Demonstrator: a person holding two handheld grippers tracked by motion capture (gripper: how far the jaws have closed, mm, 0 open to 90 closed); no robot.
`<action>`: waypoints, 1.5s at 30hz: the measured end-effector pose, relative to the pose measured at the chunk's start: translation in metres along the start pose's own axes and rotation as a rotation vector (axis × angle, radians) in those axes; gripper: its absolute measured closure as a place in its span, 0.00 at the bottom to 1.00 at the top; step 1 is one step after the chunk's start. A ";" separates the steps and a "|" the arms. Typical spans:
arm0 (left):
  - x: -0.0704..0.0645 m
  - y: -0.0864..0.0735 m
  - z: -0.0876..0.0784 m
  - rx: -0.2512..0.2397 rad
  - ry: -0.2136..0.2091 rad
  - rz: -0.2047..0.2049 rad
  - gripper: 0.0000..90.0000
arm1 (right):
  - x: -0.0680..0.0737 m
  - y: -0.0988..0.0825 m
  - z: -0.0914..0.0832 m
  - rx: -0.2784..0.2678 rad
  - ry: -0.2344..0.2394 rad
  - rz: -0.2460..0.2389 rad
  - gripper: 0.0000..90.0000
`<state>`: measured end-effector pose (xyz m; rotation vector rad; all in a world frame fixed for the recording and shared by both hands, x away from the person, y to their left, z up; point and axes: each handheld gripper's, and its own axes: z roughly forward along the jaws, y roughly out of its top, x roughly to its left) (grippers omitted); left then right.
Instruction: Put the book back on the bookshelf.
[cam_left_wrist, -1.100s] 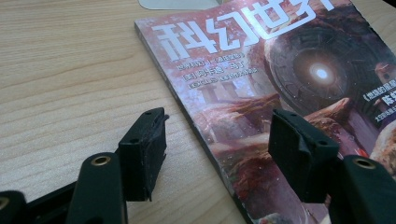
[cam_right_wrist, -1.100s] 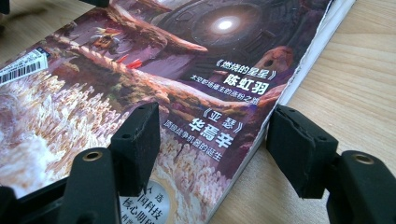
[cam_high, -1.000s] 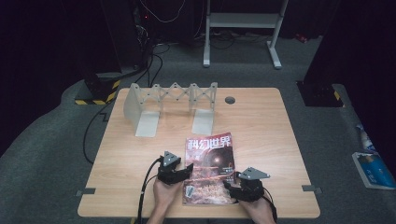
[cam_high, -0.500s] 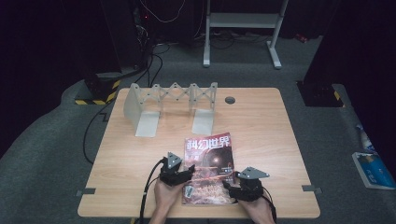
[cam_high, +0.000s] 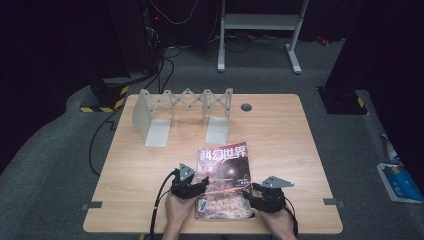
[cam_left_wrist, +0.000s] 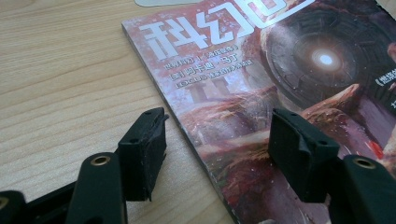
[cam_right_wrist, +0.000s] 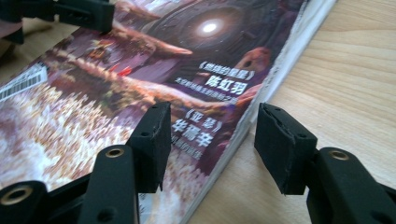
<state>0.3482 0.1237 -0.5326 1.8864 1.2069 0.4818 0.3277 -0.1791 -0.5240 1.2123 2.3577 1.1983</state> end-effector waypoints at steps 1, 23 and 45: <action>0.000 0.000 0.000 0.000 0.000 0.000 0.41 | -0.001 0.001 0.000 0.005 -0.001 0.007 0.52; 0.000 0.000 0.000 -0.002 -0.007 0.001 0.42 | -0.028 0.043 0.013 -0.018 -0.026 0.087 0.57; 0.001 0.000 0.000 -0.007 -0.011 0.003 0.42 | -0.036 0.072 0.036 0.038 -0.079 0.043 0.47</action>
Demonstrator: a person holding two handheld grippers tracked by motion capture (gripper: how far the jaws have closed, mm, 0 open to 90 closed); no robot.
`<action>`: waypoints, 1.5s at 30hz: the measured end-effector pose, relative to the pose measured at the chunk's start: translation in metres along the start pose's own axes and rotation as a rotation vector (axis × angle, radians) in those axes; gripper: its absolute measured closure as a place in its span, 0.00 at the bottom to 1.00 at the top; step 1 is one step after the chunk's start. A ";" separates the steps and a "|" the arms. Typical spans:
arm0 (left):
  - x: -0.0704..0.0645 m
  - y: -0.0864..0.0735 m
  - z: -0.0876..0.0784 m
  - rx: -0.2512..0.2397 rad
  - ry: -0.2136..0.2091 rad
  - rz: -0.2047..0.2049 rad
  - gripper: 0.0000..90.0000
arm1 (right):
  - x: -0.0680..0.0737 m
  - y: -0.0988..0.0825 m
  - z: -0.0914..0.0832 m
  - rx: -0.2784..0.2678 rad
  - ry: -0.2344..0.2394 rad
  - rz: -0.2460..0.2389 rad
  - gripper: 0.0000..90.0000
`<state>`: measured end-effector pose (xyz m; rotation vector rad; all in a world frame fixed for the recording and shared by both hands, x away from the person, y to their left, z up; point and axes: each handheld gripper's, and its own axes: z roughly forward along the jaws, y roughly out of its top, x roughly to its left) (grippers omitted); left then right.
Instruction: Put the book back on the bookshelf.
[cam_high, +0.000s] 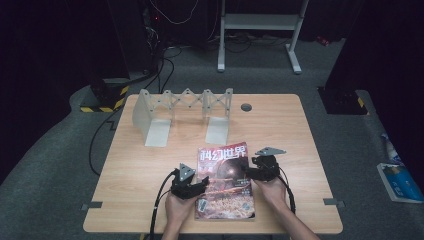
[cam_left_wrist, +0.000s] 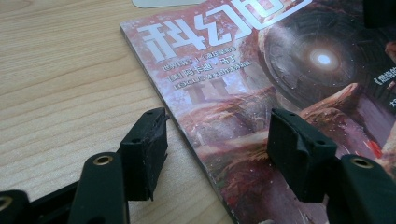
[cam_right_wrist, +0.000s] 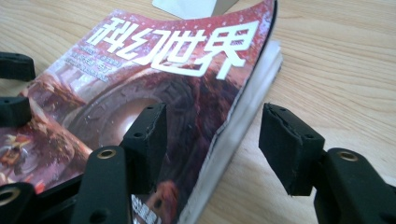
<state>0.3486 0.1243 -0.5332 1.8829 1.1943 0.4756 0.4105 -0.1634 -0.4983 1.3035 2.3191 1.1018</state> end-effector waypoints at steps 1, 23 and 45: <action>0.000 0.000 0.000 0.000 0.000 0.000 0.42 | 0.000 0.000 0.000 0.000 0.000 0.000 0.47; 0.000 0.000 0.000 0.004 -0.007 0.005 0.42 | -0.016 0.014 0.026 0.039 0.037 0.112 0.52; -0.003 0.001 0.002 0.006 -0.032 0.031 0.43 | -0.016 0.010 0.030 0.056 0.054 0.149 0.48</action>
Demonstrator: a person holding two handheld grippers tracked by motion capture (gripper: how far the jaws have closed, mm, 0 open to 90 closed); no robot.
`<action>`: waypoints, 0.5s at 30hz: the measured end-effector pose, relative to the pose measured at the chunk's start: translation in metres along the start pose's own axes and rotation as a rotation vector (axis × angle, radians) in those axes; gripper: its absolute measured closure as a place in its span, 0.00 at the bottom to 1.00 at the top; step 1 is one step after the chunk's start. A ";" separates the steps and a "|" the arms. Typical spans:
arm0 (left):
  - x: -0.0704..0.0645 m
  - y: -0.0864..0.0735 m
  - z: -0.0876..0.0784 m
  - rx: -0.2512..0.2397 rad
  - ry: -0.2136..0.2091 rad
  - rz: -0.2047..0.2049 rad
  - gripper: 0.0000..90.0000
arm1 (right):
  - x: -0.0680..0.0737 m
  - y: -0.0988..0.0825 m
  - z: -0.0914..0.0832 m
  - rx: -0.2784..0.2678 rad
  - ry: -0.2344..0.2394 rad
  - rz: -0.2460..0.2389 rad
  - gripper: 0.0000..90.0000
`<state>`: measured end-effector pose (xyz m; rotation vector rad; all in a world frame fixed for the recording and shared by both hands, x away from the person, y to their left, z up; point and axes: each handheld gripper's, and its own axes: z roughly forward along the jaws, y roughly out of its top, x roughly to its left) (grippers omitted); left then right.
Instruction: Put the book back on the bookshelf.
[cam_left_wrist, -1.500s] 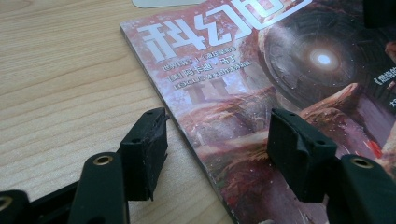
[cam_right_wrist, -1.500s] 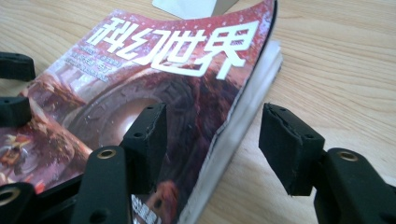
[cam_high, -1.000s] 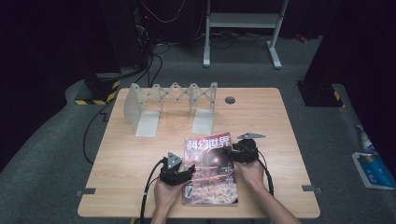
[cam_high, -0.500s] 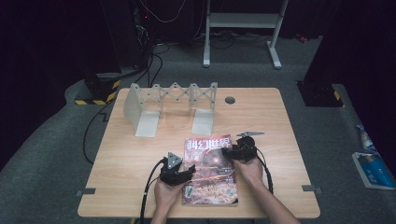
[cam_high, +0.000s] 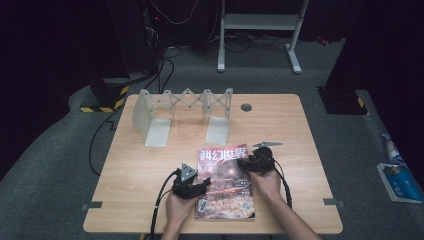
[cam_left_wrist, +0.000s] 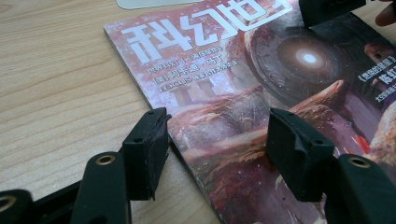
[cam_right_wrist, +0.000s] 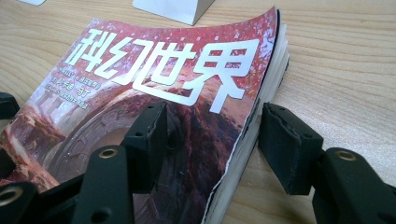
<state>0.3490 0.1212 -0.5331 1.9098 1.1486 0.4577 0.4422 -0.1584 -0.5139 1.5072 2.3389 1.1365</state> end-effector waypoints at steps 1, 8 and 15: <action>0.000 0.000 0.000 -0.001 0.000 0.000 0.43 | 0.000 -0.001 0.000 -0.003 0.001 0.009 0.48; -0.001 0.000 0.000 -0.002 0.007 0.013 0.43 | -0.001 -0.001 -0.002 -0.006 0.012 0.021 0.49; -0.002 0.000 0.000 -0.005 0.012 0.016 0.43 | 0.001 0.000 -0.006 -0.018 0.018 0.010 0.54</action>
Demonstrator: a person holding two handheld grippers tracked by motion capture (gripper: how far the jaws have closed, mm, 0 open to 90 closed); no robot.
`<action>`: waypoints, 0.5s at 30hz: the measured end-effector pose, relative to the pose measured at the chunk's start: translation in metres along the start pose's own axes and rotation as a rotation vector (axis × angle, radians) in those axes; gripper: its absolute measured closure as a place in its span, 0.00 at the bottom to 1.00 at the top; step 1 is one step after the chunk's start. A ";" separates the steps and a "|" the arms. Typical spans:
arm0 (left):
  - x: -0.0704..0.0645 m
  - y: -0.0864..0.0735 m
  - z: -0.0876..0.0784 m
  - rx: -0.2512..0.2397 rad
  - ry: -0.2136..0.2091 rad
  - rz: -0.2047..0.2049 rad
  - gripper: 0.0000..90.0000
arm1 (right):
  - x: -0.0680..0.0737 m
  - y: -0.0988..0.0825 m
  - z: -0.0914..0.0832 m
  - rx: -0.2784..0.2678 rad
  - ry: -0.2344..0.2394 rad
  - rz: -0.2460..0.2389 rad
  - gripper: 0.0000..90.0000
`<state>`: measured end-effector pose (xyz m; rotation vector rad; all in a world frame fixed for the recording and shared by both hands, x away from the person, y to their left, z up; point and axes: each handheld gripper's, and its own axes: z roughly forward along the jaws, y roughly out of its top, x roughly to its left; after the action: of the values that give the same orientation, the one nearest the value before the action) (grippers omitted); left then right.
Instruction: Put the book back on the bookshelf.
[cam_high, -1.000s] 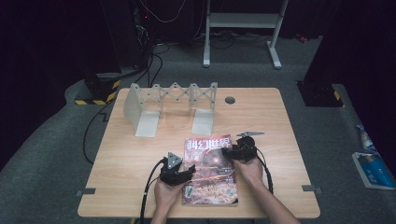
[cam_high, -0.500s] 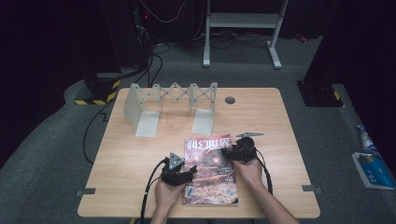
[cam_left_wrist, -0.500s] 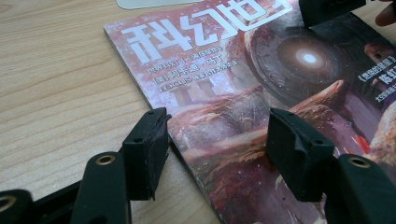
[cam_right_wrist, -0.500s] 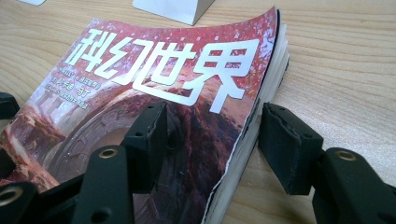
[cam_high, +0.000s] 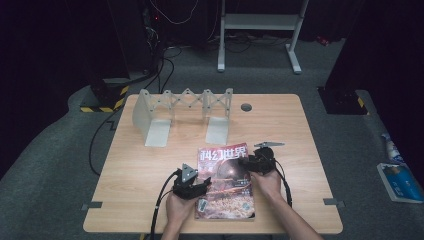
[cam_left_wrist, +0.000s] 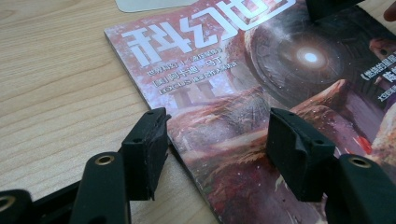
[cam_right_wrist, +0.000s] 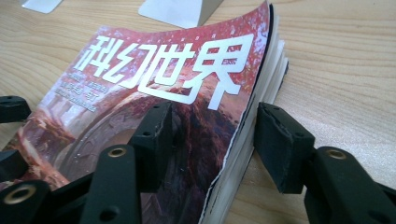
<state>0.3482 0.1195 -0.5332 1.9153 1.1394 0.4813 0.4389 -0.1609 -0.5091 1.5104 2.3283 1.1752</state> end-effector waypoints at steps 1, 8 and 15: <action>0.000 0.000 0.000 0.000 0.000 -0.002 0.43 | 0.001 0.000 -0.001 -0.002 0.004 0.003 0.55; 0.000 0.000 0.000 0.000 0.003 0.001 0.43 | 0.004 0.001 -0.006 -0.006 0.024 -0.012 0.57; -0.001 0.000 0.000 -0.003 0.008 -0.002 0.43 | 0.005 -0.010 -0.010 0.016 0.034 -0.036 0.57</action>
<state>0.3479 0.1185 -0.5333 1.9116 1.1451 0.4897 0.4248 -0.1642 -0.5074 1.4585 2.3820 1.1862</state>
